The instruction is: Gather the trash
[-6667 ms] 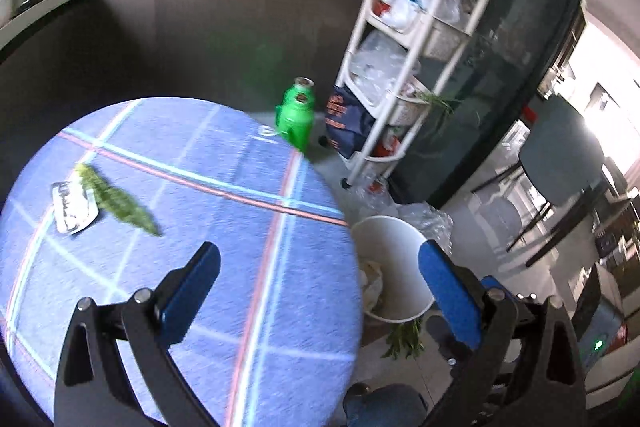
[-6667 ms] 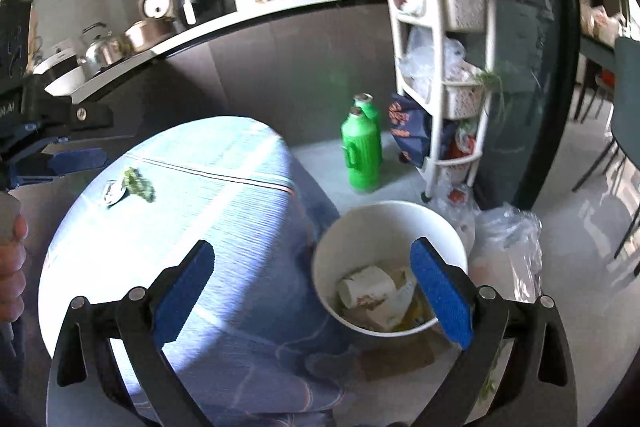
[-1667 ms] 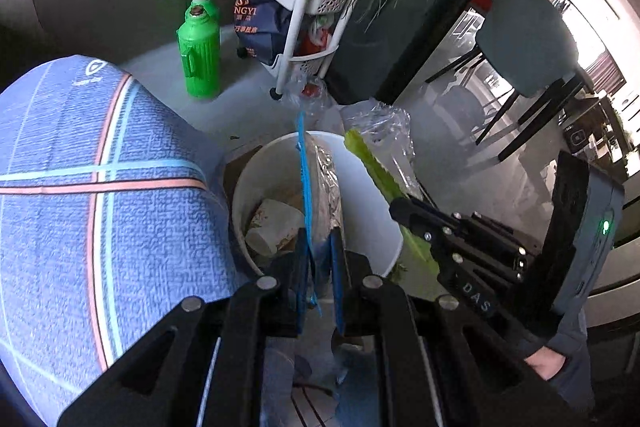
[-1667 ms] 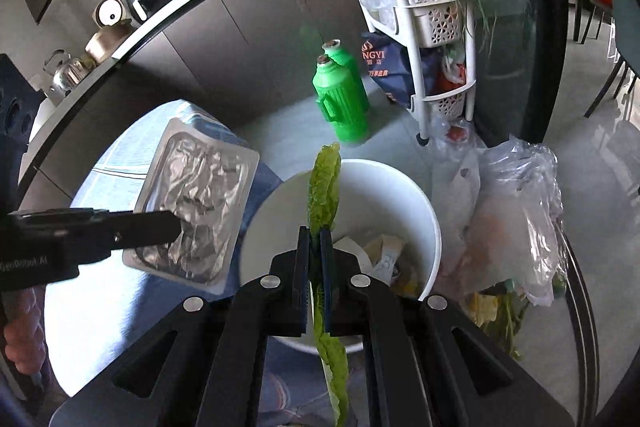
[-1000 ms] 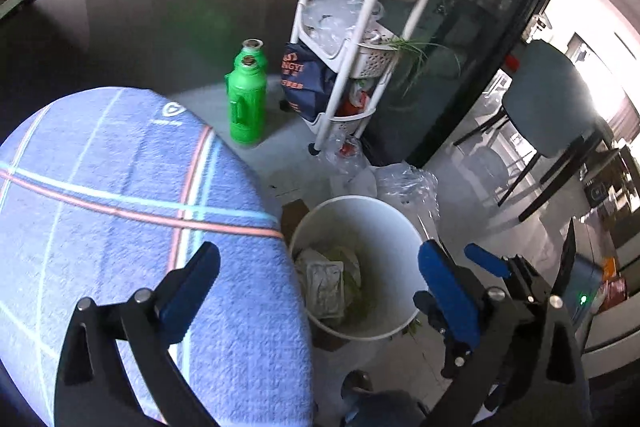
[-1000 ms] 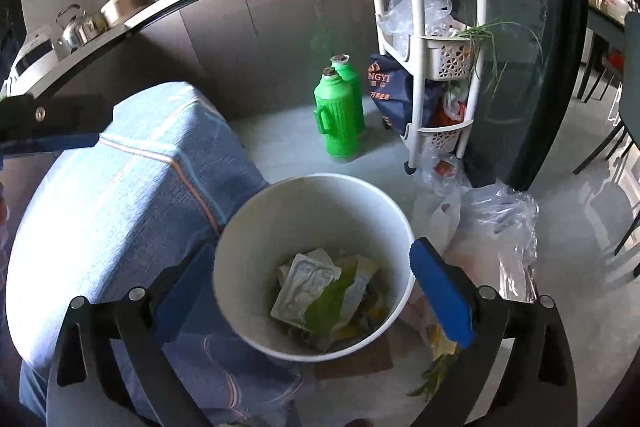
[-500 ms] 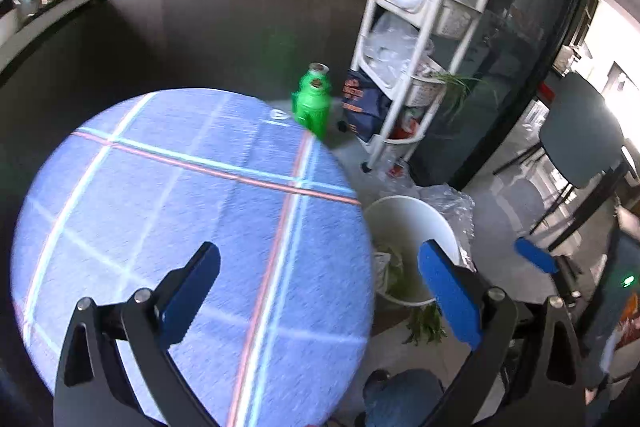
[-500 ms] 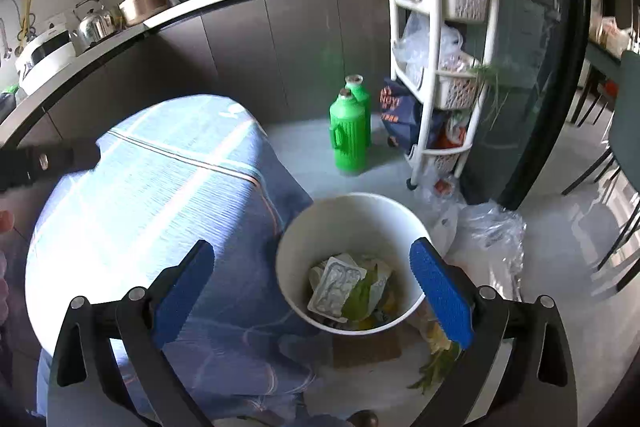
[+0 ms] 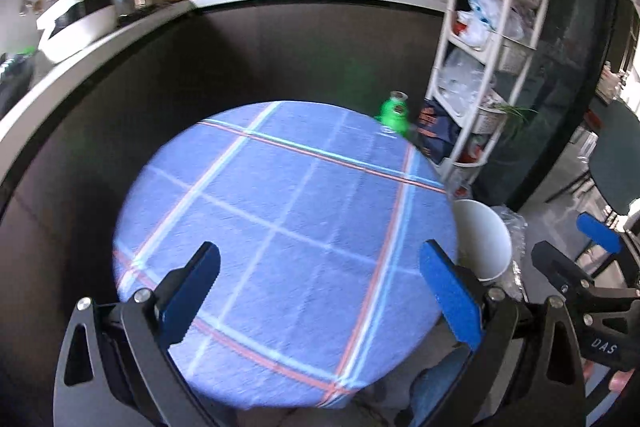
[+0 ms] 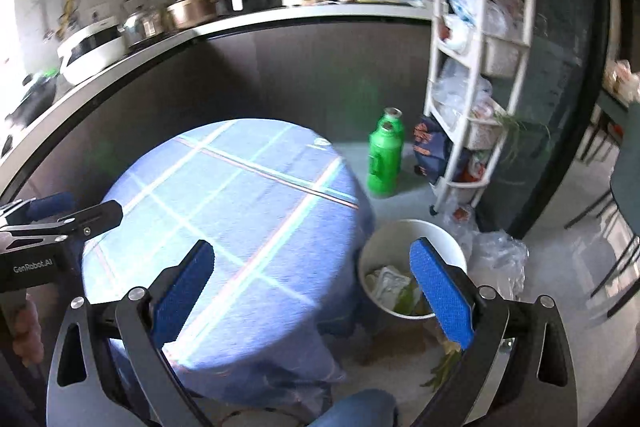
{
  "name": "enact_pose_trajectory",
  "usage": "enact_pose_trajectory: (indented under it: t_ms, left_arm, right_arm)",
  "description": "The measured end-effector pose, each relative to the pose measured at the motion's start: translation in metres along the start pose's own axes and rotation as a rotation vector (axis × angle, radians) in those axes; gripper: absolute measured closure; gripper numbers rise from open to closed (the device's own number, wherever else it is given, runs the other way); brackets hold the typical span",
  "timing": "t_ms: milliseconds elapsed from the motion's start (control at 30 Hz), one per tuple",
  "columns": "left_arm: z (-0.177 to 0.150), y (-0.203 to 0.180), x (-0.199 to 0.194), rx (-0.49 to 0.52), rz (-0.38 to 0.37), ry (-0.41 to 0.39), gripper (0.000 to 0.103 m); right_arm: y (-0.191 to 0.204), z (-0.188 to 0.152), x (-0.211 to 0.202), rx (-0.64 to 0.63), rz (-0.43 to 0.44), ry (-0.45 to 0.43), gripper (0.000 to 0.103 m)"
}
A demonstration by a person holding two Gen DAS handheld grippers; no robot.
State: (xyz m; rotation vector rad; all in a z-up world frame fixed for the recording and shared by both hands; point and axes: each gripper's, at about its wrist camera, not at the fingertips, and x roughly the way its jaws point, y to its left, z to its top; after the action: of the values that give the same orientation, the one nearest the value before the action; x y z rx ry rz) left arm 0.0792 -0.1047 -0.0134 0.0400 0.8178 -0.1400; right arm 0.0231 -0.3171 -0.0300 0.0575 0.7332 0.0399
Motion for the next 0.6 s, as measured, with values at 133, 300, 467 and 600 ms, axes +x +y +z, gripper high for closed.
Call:
enact_pose_trajectory:
  t_ms: [133, 300, 467, 600]
  left_arm:
    - [-0.011, 0.032, -0.023, -0.032, 0.061, -0.019, 0.004]
    - [-0.023, 0.069, -0.044, -0.085, 0.107, -0.042, 0.004]
    - [-0.03, 0.092, -0.056, -0.116, 0.138, -0.058, 0.004]
    - [-0.031, 0.101, -0.06, -0.125, 0.144, -0.062, 0.004]
  right_arm:
    - [0.031, 0.005, -0.01, -0.024, -0.015, -0.001, 0.009]
    - [0.065, 0.012, -0.019, -0.07, -0.026, -0.014, 0.009]
    - [0.09, 0.019, -0.025, -0.098, -0.035, -0.033, 0.009]
    - [0.104, 0.024, -0.028, -0.116, -0.036, -0.044, 0.009]
